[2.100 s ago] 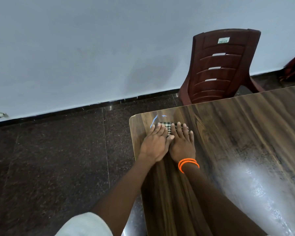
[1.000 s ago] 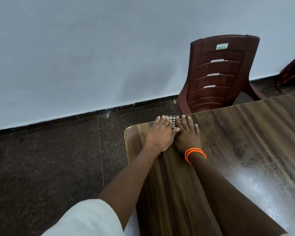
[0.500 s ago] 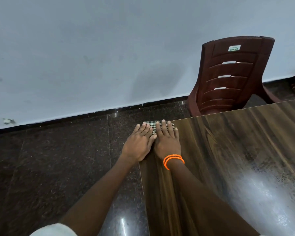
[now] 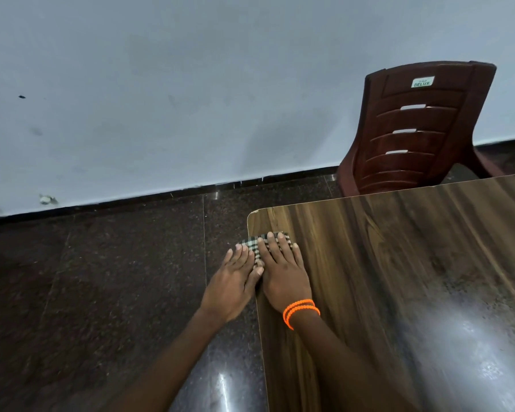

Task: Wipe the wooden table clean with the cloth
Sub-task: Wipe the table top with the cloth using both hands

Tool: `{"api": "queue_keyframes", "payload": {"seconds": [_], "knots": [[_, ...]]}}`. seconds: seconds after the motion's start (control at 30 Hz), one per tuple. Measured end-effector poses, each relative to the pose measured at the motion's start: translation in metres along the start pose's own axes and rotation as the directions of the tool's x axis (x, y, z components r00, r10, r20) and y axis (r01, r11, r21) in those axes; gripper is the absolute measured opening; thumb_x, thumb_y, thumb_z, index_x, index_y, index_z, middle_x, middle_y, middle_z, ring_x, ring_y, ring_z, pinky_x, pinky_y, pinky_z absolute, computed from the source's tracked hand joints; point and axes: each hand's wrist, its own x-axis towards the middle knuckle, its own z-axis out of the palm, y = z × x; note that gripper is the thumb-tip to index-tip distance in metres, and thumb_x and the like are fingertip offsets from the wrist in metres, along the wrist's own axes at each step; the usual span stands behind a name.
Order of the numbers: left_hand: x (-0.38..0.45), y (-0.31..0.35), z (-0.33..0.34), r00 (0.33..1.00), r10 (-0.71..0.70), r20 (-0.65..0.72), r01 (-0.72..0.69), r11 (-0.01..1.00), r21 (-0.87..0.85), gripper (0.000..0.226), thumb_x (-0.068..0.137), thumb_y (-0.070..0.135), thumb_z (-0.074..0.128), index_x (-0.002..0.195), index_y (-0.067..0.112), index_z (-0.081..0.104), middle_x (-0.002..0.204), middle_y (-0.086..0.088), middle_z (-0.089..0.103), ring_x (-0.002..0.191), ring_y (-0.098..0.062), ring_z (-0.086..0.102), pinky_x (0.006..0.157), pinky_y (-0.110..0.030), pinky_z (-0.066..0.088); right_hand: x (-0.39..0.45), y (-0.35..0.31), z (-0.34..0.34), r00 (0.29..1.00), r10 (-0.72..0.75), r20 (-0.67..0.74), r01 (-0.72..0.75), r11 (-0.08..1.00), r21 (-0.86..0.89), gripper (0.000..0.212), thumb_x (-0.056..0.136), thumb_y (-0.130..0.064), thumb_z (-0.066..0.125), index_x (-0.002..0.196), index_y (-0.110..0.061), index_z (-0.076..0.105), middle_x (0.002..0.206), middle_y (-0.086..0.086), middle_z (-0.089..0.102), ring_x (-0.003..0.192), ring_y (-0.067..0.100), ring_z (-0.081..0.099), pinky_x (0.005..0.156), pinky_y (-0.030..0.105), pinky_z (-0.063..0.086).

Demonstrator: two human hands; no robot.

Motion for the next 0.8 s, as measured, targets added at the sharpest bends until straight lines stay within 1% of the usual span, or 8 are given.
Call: {"api": "queue_keyframes", "payload": {"seconds": [0.23,0.33,0.43,0.5,0.63,0.67,0.73,0.8], "knots": [[-0.064,0.033,0.027,1.000,-0.027,-0.015,0.026,0.997,-0.071,0.065,0.110,0.051,0.021,0.152,0.006,0.042,0.160,-0.011,0.038,0.155,-0.017,0.017,0.126,-0.040,0.017,-0.081,0.008,-0.002,0.999,-0.037,-0.029,0.036,0.998,-0.042,0.056,0.102,-0.035,0.033,0.157,-0.025,0.033,0.165,0.000,0.031,0.154,0.021,0.021,0.122,0.047,0.015],[-0.073,0.047,0.027,0.998,-0.059,-0.020,0.057,0.994,-0.094,0.065,0.108,0.049,0.021,0.152,0.007,0.042,0.161,-0.012,0.037,0.155,-0.019,0.018,0.127,-0.039,0.015,-0.097,0.004,-0.002,1.000,-0.003,-0.008,0.003,0.999,-0.043,0.058,0.100,-0.033,0.034,0.158,-0.024,0.032,0.166,0.000,0.029,0.155,0.021,0.019,0.122,0.047,0.014],[-0.087,0.059,0.025,0.994,-0.108,-0.024,0.104,0.984,-0.147,0.067,0.105,0.047,0.019,0.151,0.006,0.043,0.160,-0.013,0.038,0.154,-0.020,0.022,0.128,-0.038,0.014,-0.108,-0.009,-0.002,0.999,0.045,0.005,-0.045,0.999,-0.017,0.058,0.099,-0.031,0.034,0.156,-0.023,0.035,0.164,0.001,0.033,0.154,0.022,0.021,0.122,0.045,0.013],[-0.104,0.068,0.025,0.989,-0.141,-0.035,0.132,0.974,-0.184,0.066,0.104,0.045,0.021,0.150,0.004,0.045,0.158,-0.014,0.041,0.153,-0.021,0.026,0.127,-0.035,0.014,-0.120,-0.015,-0.001,0.999,0.039,0.006,-0.039,0.999,-0.009,0.058,0.099,-0.032,0.034,0.156,-0.023,0.036,0.163,0.001,0.034,0.154,0.022,0.023,0.122,0.045,0.013],[-0.140,0.088,0.030,0.979,-0.203,-0.013,0.193,0.947,-0.256,0.065,0.102,0.045,0.025,0.149,0.007,0.048,0.157,-0.012,0.044,0.150,-0.023,0.034,0.122,-0.022,0.012,-0.156,-0.015,-0.003,1.000,0.008,0.010,-0.008,1.000,-0.013,0.055,0.099,-0.032,0.036,0.153,-0.024,0.042,0.161,0.001,0.039,0.151,0.021,0.029,0.121,0.045,0.015],[-0.148,0.093,0.029,0.975,-0.223,-0.008,0.213,0.939,-0.271,0.062,0.102,0.045,0.028,0.148,0.009,0.050,0.156,-0.010,0.045,0.148,-0.023,0.037,0.120,-0.021,0.015,-0.166,-0.014,-0.003,1.000,-0.001,0.009,0.001,1.000,-0.013,0.055,0.098,-0.032,0.037,0.152,-0.024,0.044,0.160,0.001,0.041,0.151,0.021,0.031,0.121,0.045,0.016],[-0.165,0.105,0.025,0.963,-0.269,0.015,0.261,0.917,-0.301,0.052,0.103,0.039,0.040,0.145,0.011,0.055,0.155,-0.009,0.048,0.143,-0.023,0.045,0.117,-0.026,0.030,-0.186,-0.015,-0.004,1.000,-0.010,0.005,0.010,1.000,-0.011,0.054,0.097,-0.030,0.041,0.150,-0.024,0.047,0.157,0.000,0.045,0.149,0.021,0.034,0.122,0.043,0.015],[-0.179,0.118,0.020,0.949,-0.315,0.013,0.303,0.899,-0.317,0.040,0.103,0.029,0.052,0.137,0.012,0.062,0.147,-0.009,0.056,0.129,-0.026,0.058,0.104,-0.031,0.044,-0.202,-0.018,-0.007,1.000,-0.006,0.002,0.006,1.000,0.001,0.053,0.096,-0.029,0.043,0.148,-0.023,0.050,0.154,0.001,0.049,0.147,0.022,0.039,0.122,0.041,0.013]]}}
